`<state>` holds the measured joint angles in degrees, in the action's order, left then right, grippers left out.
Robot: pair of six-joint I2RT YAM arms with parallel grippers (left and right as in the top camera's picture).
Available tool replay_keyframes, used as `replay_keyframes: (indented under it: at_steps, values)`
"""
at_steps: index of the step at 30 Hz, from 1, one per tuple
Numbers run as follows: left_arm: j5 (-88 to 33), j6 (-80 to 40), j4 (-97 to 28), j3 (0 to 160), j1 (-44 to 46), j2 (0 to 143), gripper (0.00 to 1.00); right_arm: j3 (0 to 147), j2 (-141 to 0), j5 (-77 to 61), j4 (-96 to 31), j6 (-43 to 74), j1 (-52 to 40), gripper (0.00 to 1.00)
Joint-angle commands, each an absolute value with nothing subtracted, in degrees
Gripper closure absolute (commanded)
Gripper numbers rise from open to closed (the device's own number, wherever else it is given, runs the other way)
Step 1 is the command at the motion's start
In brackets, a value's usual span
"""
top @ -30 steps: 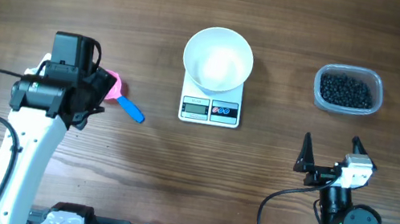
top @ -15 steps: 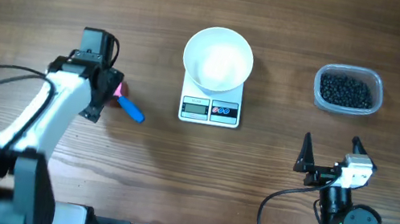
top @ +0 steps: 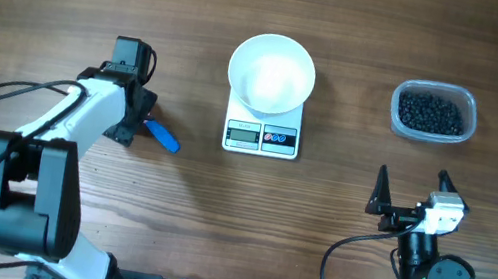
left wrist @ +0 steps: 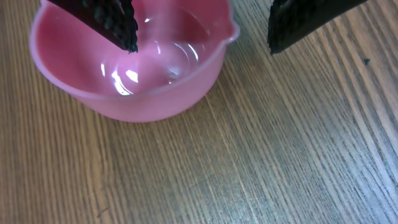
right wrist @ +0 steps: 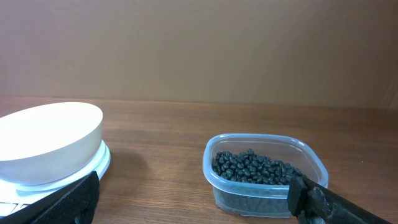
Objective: Scoop item into bowl and weigh 150g on scale
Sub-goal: 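Close the left gripper on the scoop rim and lift it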
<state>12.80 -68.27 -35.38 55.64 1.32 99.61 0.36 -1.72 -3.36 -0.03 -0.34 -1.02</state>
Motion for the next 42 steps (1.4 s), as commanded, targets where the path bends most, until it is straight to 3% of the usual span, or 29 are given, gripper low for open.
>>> replay_keyframes:
  at_steps: [1,8,16,19,30,36,39,40,42]
  values:
    - [14.68,-68.64,-35.29,55.22,0.93,101.16,0.41,0.3,-1.67,-2.98,0.05,-1.13,-1.1,0.0]
    - [15.66,-68.64,-35.24,55.22,0.93,101.16,0.53,0.3,-1.67,-2.98,0.05,-1.13,-1.1,0.0]
    - [15.75,-68.64,-35.05,55.22,0.93,101.16,0.51,0.3,-1.67,-2.98,0.05,-1.13,-1.1,0.0]
    - [15.75,-68.64,-35.05,55.22,0.95,101.16,0.63,0.3,-1.67,-2.98,0.05,-1.1,-1.1,0.0]
    - [16.4,-68.64,-34.39,55.16,0.95,101.19,0.66,0.3,-1.67,-2.98,0.05,-1.13,-1.1,0.0]
    - [16.4,-68.64,-33.52,55.09,0.95,101.27,0.75,0.3,-1.67,-2.98,0.05,-1.1,-1.1,0.0]
    - [16.36,-68.64,-32.91,55.07,0.95,101.27,0.87,0.3,-1.67,-2.98,0.05,-1.08,-1.1,0.0]
    - [16.25,-68.64,-32.95,55.07,0.95,101.27,0.96,0.3,-1.67,-2.98,0.05,-1.13,-1.1,0.0]
    - [15.49,-68.64,-32.93,55.07,0.95,101.27,0.96,0.3,-1.67,-2.98,0.05,-1.1,-1.1,0.0]
